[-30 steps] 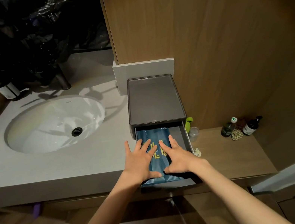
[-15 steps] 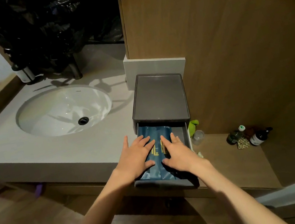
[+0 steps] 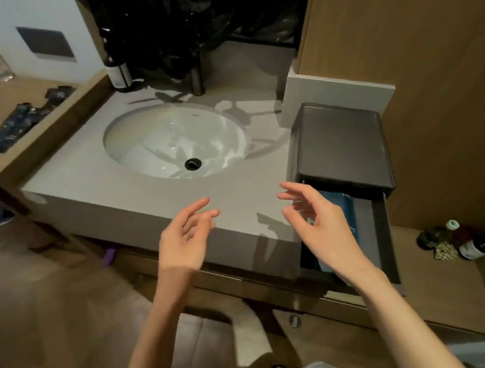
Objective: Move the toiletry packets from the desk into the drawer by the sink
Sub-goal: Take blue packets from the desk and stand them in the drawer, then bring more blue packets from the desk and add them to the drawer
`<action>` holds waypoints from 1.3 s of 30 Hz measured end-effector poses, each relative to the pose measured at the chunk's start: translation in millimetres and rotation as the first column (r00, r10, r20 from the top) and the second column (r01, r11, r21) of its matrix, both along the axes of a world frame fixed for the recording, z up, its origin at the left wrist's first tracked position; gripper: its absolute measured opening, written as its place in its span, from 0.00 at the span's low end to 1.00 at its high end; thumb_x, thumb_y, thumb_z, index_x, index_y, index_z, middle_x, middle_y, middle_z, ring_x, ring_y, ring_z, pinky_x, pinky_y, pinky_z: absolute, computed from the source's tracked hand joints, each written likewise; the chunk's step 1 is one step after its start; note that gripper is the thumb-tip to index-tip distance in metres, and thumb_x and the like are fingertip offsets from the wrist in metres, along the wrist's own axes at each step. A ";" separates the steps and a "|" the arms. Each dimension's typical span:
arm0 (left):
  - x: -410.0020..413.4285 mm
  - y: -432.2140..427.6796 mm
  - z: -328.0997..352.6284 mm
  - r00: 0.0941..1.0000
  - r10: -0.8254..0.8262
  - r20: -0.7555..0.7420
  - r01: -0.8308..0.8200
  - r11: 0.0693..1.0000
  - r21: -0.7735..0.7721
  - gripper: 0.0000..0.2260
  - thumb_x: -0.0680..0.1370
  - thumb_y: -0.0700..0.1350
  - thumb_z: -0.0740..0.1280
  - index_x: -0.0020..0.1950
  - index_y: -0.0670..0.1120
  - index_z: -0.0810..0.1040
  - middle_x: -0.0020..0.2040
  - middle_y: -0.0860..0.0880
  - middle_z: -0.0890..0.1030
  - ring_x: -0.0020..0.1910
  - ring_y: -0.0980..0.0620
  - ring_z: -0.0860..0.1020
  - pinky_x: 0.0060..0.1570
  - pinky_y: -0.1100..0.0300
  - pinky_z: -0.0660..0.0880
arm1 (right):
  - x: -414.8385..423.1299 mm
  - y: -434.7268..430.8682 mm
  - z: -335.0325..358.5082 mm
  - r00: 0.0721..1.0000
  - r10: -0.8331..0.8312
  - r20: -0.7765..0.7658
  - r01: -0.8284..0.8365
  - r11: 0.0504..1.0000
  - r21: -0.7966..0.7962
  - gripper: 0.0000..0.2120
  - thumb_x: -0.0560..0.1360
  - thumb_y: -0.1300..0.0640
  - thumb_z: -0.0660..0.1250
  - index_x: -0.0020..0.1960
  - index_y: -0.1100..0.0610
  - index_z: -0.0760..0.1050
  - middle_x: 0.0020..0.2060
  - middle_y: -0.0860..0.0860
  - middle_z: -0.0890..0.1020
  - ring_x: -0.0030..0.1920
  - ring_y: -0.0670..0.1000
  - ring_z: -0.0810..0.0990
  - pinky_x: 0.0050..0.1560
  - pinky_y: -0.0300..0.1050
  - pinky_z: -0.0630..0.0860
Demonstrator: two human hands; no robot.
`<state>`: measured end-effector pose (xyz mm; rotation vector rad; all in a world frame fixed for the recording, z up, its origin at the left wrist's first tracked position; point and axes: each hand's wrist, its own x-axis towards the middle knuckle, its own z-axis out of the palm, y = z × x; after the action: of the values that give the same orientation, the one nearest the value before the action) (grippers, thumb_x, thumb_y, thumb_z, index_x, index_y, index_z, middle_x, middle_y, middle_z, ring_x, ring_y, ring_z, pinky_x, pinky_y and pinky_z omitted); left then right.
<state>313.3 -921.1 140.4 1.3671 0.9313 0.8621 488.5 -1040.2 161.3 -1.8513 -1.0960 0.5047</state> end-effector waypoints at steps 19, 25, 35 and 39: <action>-285.3 212.0 -18.3 0.972 0.184 -0.144 -0.185 0.983 0.002 0.12 0.80 0.46 0.62 0.63 0.52 0.73 0.52 0.56 0.82 0.48 0.60 0.81 0.49 0.66 0.78 | -252.9 227.6 -36.0 0.973 0.097 -0.211 -0.125 0.985 -0.122 0.16 0.78 0.54 0.64 0.65 0.43 0.72 0.55 0.37 0.80 0.54 0.34 0.77 0.50 0.23 0.71; -315.8 317.6 -22.8 0.968 0.224 -0.112 -0.224 0.974 0.013 0.09 0.79 0.46 0.63 0.59 0.56 0.75 0.50 0.55 0.83 0.47 0.59 0.81 0.53 0.58 0.76 | -296.3 345.7 -30.9 0.974 0.139 -0.177 -0.152 0.986 -0.062 0.16 0.78 0.56 0.64 0.64 0.44 0.73 0.54 0.38 0.80 0.52 0.37 0.78 0.51 0.26 0.72; -339.8 542.5 -13.6 0.974 0.140 -0.179 -0.119 0.985 0.123 0.11 0.79 0.46 0.65 0.61 0.54 0.75 0.54 0.53 0.81 0.54 0.56 0.79 0.53 0.59 0.77 | -344.5 562.5 -12.3 0.982 0.093 -0.164 -0.090 0.996 0.025 0.18 0.78 0.56 0.64 0.68 0.46 0.71 0.57 0.39 0.79 0.52 0.35 0.76 0.50 0.29 0.76; -341.0 619.1 -22.0 0.967 0.159 -0.200 -0.138 0.984 0.115 0.13 0.79 0.44 0.65 0.63 0.53 0.73 0.55 0.55 0.79 0.54 0.63 0.77 0.51 0.65 0.76 | -345.8 631.4 -2.3 0.992 0.030 -0.125 -0.025 0.999 0.040 0.18 0.78 0.57 0.64 0.67 0.47 0.71 0.55 0.38 0.79 0.49 0.36 0.77 0.45 0.25 0.74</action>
<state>-27.7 -302.0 118.4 1.5099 1.1781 0.9009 142.8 -408.9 159.0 -1.7492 -1.0411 0.6038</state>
